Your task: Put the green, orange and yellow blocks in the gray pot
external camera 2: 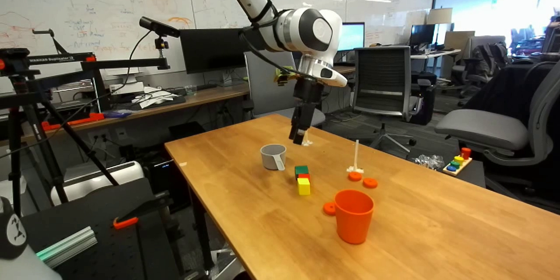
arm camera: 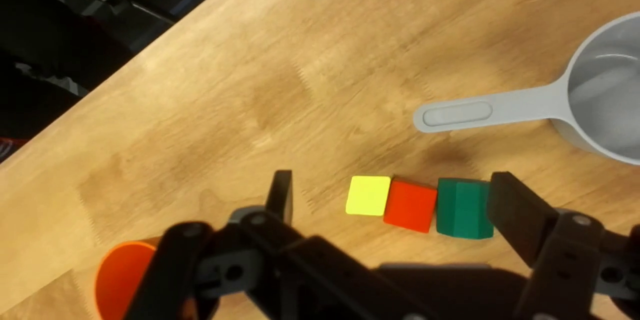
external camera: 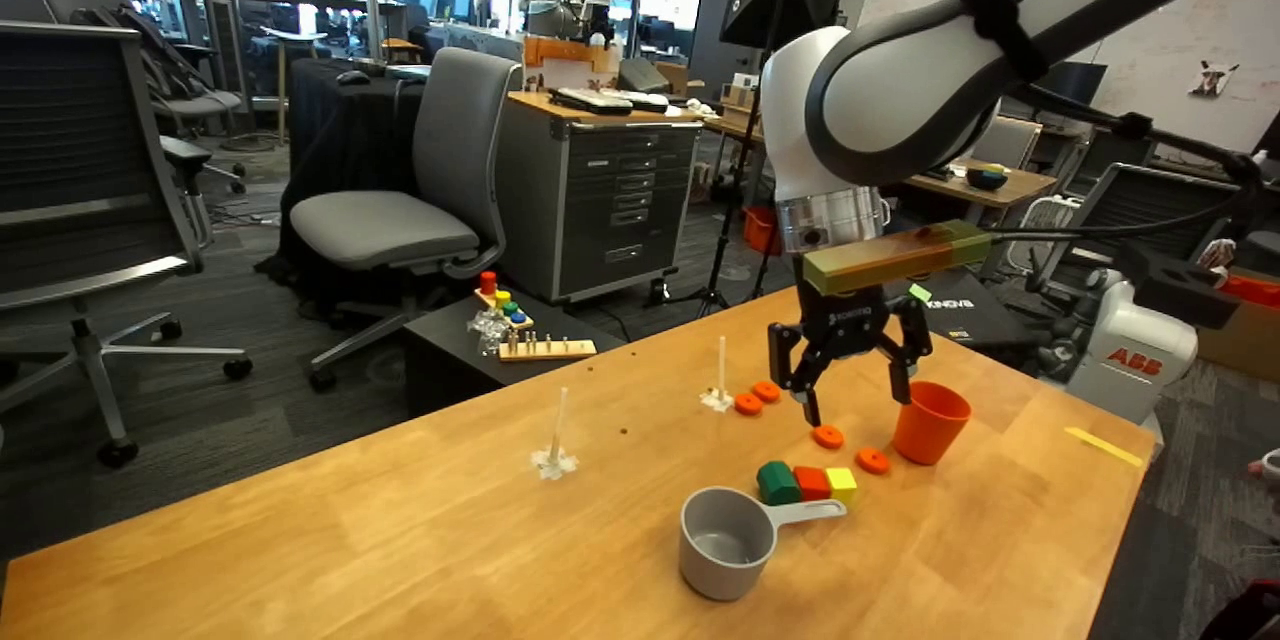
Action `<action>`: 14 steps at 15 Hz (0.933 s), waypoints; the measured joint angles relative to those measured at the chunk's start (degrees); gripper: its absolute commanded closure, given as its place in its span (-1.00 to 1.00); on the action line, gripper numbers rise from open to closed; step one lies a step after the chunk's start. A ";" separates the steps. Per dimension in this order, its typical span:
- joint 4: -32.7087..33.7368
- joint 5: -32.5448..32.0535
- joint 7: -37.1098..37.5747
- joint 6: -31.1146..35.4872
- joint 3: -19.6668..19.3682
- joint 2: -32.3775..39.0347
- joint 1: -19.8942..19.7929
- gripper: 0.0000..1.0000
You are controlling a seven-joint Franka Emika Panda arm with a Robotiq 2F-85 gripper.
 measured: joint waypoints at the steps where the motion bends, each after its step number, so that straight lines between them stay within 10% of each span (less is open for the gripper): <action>1: -0.05 0.00 -0.01 0.05 0.00 0.10 0.08 -1.00; 14: 8.19 -8.87 -20.18 -15.08 -0.18 2.82 -0.39 -1.00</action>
